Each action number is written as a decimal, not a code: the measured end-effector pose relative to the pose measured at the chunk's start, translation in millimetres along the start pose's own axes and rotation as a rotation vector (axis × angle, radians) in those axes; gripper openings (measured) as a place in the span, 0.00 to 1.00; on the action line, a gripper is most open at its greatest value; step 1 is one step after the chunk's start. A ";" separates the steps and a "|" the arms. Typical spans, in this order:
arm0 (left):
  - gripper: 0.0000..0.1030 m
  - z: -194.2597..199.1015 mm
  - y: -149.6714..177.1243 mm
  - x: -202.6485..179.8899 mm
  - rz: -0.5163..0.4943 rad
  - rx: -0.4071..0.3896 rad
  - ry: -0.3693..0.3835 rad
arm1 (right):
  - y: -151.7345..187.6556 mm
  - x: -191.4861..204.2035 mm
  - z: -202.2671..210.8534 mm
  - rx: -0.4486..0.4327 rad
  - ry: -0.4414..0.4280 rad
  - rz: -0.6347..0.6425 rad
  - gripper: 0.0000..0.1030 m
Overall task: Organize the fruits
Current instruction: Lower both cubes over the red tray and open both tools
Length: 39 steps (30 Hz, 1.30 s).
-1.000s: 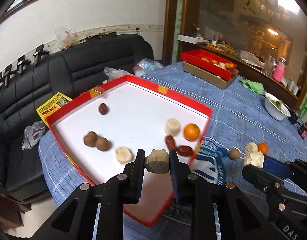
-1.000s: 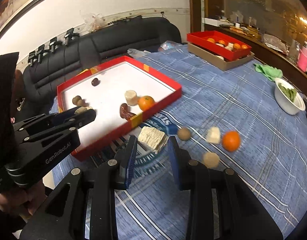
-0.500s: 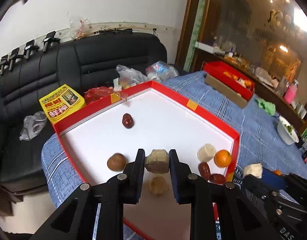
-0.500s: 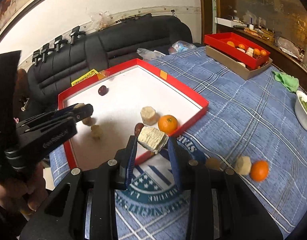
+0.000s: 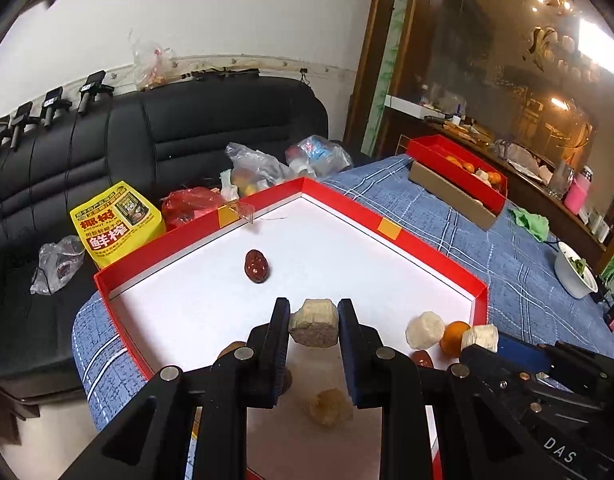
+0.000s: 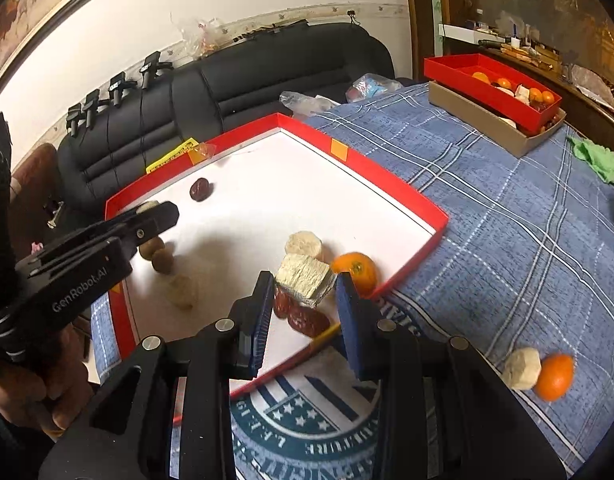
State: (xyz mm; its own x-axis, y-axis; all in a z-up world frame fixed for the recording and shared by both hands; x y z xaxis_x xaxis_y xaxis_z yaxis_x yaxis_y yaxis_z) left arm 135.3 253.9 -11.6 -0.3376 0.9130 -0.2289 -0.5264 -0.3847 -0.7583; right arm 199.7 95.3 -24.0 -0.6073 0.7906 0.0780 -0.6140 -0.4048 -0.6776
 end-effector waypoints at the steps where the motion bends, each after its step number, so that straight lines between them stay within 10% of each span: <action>1: 0.22 -1.7 -0.1 0.0 -0.001 0.001 -0.005 | -1.2 0.1 -1.1 -0.003 -0.002 0.000 0.31; 10: 0.22 -14.4 -5.1 6.9 0.029 -0.003 -0.096 | -9.4 0.3 -17.7 0.000 0.000 -0.008 0.31; 14: 0.68 -22.0 -1.6 16.7 0.091 0.088 -0.133 | -7.0 4.1 -24.6 0.032 0.006 0.009 0.35; 17: 0.69 -13.4 0.0 25.7 0.158 0.080 -0.147 | -4.5 1.7 -16.5 0.026 0.012 -0.001 0.61; 28: 0.69 30.9 8.9 -7.9 0.148 -0.016 -0.077 | 38.3 -58.6 64.7 -0.046 0.112 -0.071 0.61; 39: 0.69 34.3 39.3 -100.6 -0.077 0.013 0.067 | 99.8 -123.7 72.1 0.055 0.213 -0.172 0.61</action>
State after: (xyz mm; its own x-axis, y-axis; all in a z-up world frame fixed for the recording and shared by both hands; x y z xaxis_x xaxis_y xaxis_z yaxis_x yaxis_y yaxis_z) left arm 121.8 142.3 2.6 -0.2431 0.9469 -0.2103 -0.5588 -0.3140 -0.7676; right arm 177.2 -76.0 -48.5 -0.3761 0.9261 0.0289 -0.7290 -0.2765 -0.6262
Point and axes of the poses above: each gripper's, at about its wrist camera, not at the fingertips, and z roughly against the way its jaws point, x to its left, y to its underside, the point moved 2 cm from there along -z, roughly the way its jaws point, and after that the axes turned 7 degrees about y, right-handed, at the moved point
